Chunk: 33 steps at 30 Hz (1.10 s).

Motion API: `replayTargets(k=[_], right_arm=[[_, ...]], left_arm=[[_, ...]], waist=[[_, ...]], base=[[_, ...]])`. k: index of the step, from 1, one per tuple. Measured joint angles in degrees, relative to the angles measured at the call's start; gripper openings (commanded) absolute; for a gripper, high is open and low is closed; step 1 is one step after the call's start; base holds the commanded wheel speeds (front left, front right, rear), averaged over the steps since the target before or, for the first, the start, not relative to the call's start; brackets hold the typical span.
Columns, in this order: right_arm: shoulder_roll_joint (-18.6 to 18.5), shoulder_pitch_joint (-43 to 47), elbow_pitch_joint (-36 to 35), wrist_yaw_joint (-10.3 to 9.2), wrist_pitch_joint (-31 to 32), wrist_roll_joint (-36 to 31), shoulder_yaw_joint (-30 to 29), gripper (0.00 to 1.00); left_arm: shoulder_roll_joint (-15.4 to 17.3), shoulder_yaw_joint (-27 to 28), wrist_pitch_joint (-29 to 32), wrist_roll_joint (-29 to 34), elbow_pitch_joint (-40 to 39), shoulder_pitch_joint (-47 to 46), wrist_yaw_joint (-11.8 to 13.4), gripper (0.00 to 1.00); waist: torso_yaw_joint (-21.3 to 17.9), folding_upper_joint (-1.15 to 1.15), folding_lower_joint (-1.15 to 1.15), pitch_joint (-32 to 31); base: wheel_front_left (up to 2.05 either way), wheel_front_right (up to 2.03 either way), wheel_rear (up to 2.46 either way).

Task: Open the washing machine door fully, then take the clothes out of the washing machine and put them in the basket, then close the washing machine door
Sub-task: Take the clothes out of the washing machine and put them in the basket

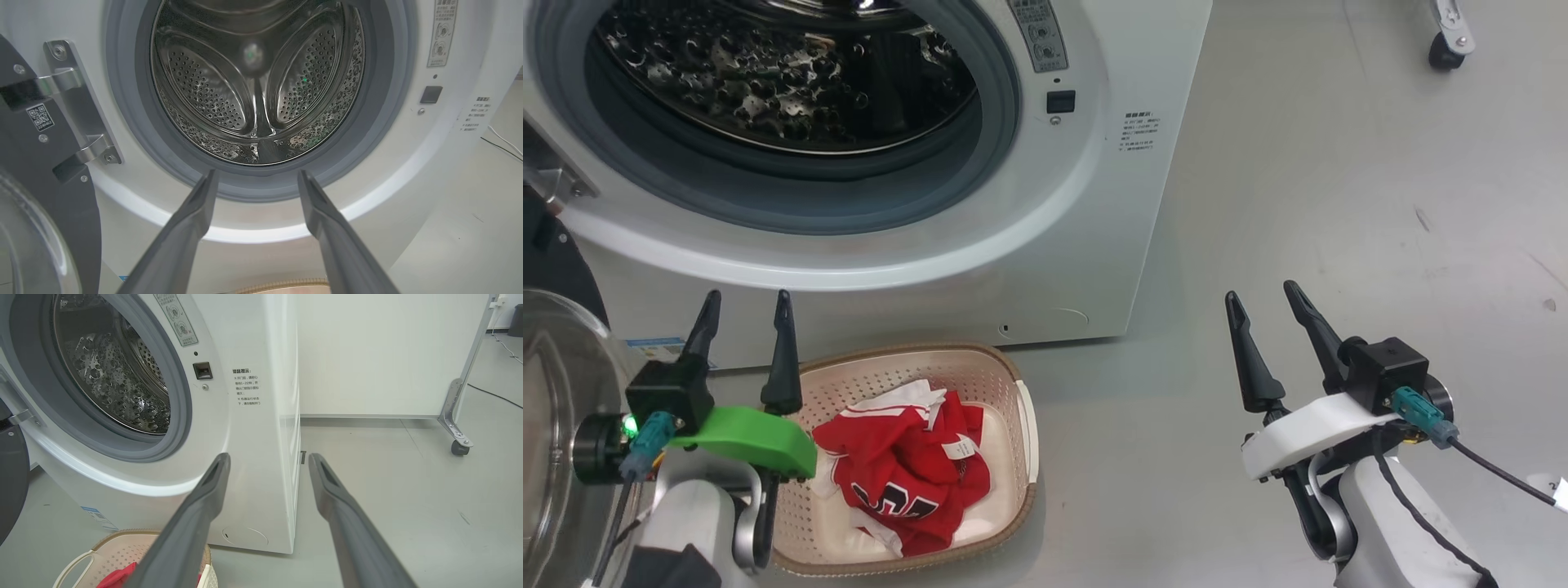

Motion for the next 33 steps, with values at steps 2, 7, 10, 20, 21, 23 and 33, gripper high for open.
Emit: replayTargets(k=[2,7,10,20,21,23,33], right_arm=[[-0.32,0.59,0.16,0.0,0.0,-0.15,-0.43,1.0],[-0.57,1.61,0.52,0.48,0.0,-0.4,-1.05,1.0],[-0.6,2.25,0.8,0.49,0.0,-0.59,-1.09,1.0],[-0.55,5.68,1.48,0.57,0.0,-0.8,-1.57,1.0],[-0.54,6.04,1.55,0.57,0.0,-0.8,-1.58,1.0],[-0.48,6.67,1.69,0.57,0.0,-0.8,-1.58,1.0],[-0.22,7.78,1.31,0.58,0.0,-0.81,-2.09,1.0]], left_arm=[[-0.03,-0.31,0.0,0.29,-0.41,1.59,0.36,1.0],[-0.05,-0.42,0.0,0.27,-1.53,5.71,0.92,1.0],[-0.16,-0.83,0.0,0.27,-2.03,8.11,1.35,1.0],[-0.23,-1.98,0.34,0.27,-4.31,13.68,1.9,1.0],[-0.23,-2.04,0.6,0.27,-4.6,14.16,1.91,1.0],[-0.23,-2.1,0.85,0.27,-5.22,15.26,1.93,1.0],[-0.2,-2.3,2.8,0.37,-9.21,18.24,2.92,1.0]], waist=[[0.26,0.0,0.0,-1.04],[0.8,0.0,0.0,-3.48],[1.05,0.0,0.0,-4.81],[1.51,0.0,0.0,-8.51],[1.53,0.0,0.0,-8.81],[1.52,0.0,0.0,-9.4],[0.92,0.0,0.0,-10.28]], base=[[0.0,0.0,0.0],[0.0,0.0,0.0],[0.0,0.0,0.0],[0.0,0.0,0.0],[0.0,0.0,0.0],[0.0,0.0,0.0],[0.0,0.0,0.0]])
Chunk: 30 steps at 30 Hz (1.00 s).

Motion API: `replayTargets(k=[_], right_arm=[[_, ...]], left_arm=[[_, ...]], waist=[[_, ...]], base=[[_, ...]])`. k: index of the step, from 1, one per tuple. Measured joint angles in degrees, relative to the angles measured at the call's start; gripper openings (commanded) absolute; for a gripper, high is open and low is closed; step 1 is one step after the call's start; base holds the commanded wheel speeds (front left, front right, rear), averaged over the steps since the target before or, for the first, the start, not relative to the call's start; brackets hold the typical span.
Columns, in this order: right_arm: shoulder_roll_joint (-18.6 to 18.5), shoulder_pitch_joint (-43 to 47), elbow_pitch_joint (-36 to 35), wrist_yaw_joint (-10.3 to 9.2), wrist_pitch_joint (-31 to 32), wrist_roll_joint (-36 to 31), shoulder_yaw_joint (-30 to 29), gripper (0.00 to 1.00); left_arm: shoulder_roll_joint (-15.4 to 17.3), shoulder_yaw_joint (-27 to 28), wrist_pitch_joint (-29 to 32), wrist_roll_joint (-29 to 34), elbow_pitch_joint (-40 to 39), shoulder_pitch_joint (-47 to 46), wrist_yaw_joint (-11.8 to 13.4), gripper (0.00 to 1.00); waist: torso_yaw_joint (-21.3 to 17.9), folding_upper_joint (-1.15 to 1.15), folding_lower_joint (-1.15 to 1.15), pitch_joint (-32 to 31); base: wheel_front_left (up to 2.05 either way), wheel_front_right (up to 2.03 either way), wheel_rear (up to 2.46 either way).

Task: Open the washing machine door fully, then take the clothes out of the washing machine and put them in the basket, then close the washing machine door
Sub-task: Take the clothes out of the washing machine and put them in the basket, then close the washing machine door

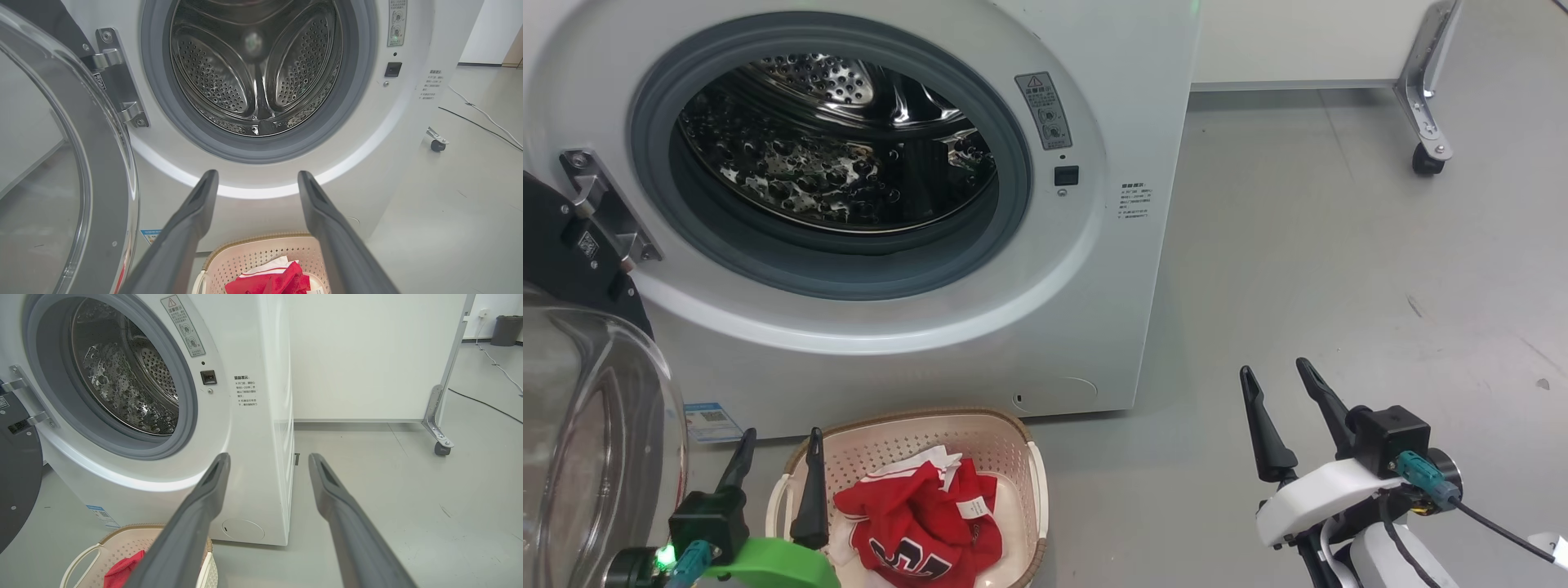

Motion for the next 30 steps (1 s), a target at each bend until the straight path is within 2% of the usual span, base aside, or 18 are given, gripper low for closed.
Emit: replayTargets(k=[30], right_arm=[[0.47,0.24,-0.87,0.57,0.0,-1.07,-0.91,1.0]], left_arm=[[0.33,-0.73,4.0,1.09,-7.6,3.01,1.43,1.0]], waist=[[-0.2,0.0,0.0,0.74]], base=[[-0.02,0.04,-0.02]])
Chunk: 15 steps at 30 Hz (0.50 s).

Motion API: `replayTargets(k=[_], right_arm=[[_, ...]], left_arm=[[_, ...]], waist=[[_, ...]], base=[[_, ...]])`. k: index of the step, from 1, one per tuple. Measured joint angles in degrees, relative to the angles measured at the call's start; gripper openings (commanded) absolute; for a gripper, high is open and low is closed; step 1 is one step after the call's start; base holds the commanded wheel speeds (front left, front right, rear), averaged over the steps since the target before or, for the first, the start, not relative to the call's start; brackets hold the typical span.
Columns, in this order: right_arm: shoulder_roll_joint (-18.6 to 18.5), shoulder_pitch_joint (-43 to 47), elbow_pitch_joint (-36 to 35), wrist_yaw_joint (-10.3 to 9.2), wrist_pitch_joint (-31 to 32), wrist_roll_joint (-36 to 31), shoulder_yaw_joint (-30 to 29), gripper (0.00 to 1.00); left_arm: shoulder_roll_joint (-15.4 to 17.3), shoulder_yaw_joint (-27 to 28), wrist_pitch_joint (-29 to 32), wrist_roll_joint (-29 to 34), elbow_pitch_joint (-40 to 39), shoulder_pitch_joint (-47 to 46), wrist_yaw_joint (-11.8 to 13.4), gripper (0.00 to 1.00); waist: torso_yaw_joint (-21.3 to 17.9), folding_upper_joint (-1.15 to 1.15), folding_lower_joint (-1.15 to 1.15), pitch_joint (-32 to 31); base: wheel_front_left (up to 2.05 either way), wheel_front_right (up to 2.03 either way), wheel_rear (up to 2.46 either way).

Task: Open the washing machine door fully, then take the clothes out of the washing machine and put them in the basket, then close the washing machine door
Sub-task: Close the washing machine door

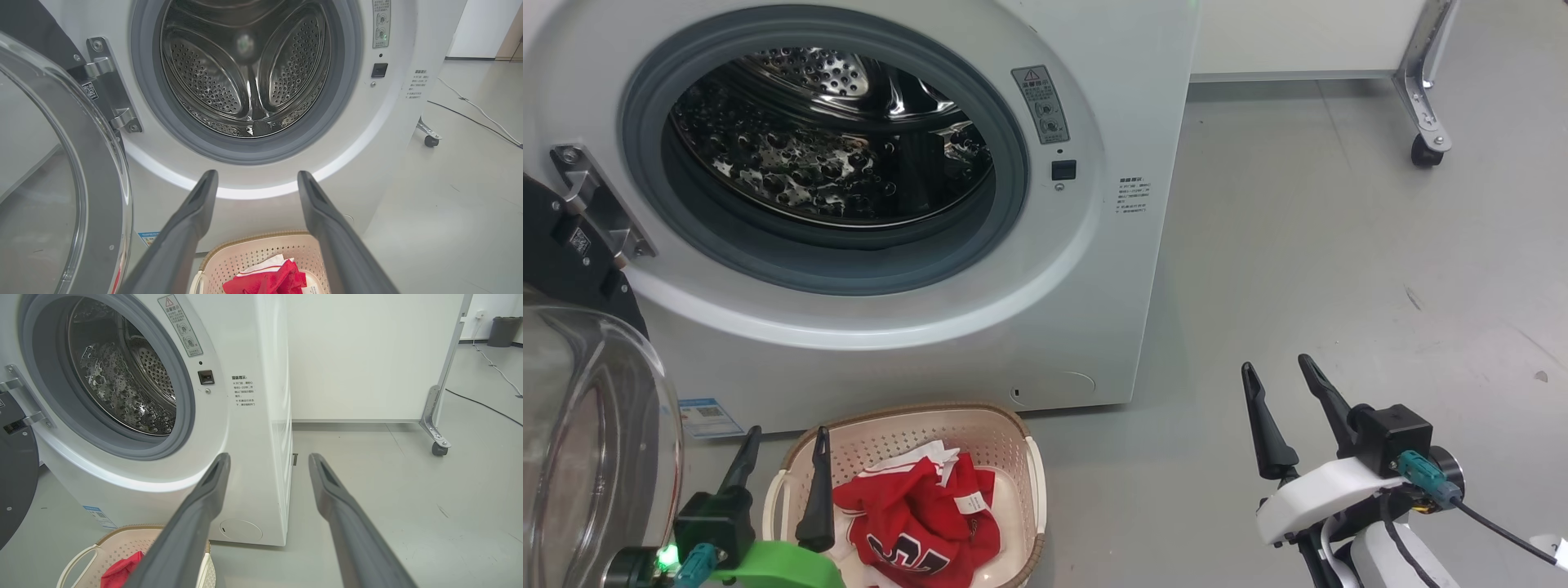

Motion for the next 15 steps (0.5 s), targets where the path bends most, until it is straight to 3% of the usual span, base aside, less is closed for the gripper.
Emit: replayTargets(k=[15], right_arm=[[0.12,0.46,0.0,0.02,0.0,-0.08,-0.65,1.0]], left_arm=[[0.23,-0.11,1.1,0.08,-1.86,0.69,0.09,1.0]], waist=[[-0.06,0.0,0.0,-0.11]], base=[[-0.57,0.58,0.0]])
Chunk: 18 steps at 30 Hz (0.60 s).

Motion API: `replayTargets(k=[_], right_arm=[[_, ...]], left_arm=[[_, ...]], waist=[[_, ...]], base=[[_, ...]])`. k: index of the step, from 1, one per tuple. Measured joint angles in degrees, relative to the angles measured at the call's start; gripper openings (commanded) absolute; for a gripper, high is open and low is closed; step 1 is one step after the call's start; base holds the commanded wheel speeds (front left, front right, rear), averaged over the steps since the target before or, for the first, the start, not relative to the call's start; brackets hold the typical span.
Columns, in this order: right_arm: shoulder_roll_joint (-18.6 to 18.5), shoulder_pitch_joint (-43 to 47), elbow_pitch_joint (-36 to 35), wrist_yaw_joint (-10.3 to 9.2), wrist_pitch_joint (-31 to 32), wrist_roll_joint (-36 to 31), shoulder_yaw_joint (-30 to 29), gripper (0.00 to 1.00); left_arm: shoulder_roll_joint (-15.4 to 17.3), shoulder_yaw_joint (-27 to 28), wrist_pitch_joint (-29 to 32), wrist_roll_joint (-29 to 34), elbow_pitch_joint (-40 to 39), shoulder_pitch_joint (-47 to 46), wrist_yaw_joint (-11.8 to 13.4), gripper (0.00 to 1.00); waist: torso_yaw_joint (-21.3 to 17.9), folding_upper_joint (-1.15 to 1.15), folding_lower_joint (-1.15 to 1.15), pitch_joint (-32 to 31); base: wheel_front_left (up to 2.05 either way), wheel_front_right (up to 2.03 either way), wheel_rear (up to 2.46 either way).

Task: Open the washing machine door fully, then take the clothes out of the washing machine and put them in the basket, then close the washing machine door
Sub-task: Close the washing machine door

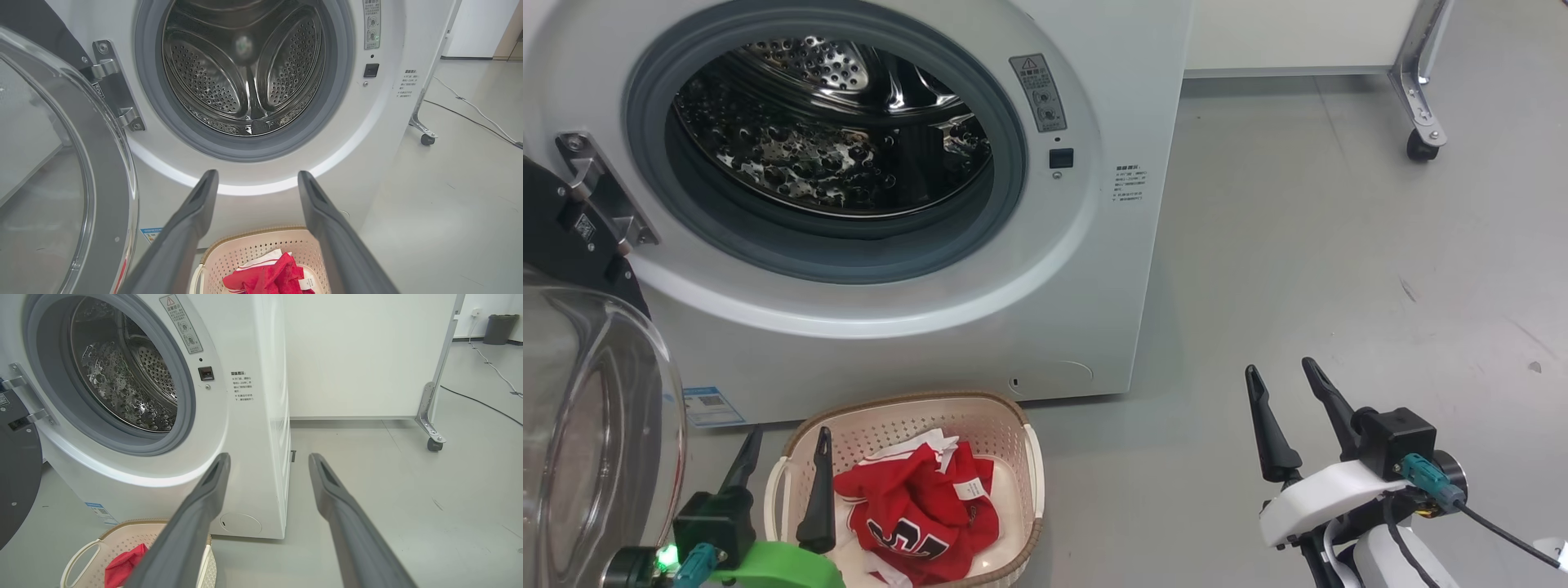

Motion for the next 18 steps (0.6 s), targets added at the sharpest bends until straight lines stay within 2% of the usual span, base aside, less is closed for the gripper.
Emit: replayTargets(k=[18], right_arm=[[0.13,0.0,-0.14,0.34,0.0,-0.44,-0.49,1.0]], left_arm=[[0.04,-0.34,1.29,0.33,-2.08,0.25,0.46,1.0]], waist=[[-0.02,0.0,0.0,0.52]], base=[[-1.11,1.11,0.0]])
